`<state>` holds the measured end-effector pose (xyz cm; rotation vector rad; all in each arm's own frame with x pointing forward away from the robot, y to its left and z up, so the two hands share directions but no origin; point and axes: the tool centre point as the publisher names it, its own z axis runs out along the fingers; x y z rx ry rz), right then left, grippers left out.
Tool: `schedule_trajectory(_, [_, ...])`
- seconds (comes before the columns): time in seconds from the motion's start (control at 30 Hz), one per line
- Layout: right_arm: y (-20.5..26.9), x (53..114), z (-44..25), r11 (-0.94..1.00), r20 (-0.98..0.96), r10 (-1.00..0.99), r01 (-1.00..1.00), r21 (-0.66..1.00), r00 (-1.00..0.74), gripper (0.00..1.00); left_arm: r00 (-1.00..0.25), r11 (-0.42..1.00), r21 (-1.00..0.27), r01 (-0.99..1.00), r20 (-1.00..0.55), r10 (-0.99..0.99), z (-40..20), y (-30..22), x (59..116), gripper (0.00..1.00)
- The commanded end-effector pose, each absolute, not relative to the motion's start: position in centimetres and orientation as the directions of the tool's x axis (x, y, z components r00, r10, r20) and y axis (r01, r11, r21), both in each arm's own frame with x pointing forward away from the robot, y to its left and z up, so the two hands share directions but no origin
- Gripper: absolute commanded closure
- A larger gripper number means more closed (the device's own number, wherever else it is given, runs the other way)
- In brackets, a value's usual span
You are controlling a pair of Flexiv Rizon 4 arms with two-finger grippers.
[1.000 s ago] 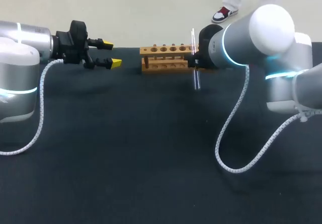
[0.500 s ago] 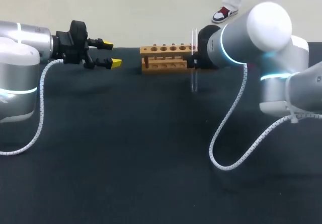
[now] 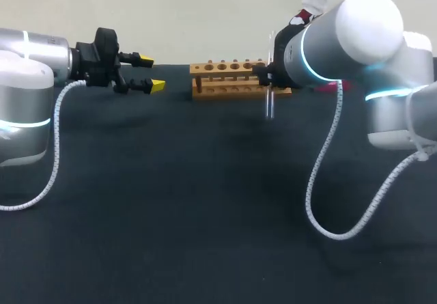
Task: Grasp the test tube, adjust it, and insert it.
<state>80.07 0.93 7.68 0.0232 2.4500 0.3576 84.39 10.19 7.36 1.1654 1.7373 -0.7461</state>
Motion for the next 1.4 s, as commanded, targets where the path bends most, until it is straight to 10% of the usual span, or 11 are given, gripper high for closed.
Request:
schedule_trajectory(0.03, [-0.6,76.7,10.0,0.964,-0.658,0.128,-0.062,0.257,-0.742,1.00,-0.158,0.378,0.000,0.926,-0.908,0.388,7.3,10.2,84.3,0.00])
schedule_trajectory(1.4, [-2.2,73.5,13.5,0.960,-0.659,0.143,-0.057,0.272,-0.739,1.00,-0.158,0.378,0.000,0.926,-0.908,0.388,7.3,10.2,84.3,0.00])
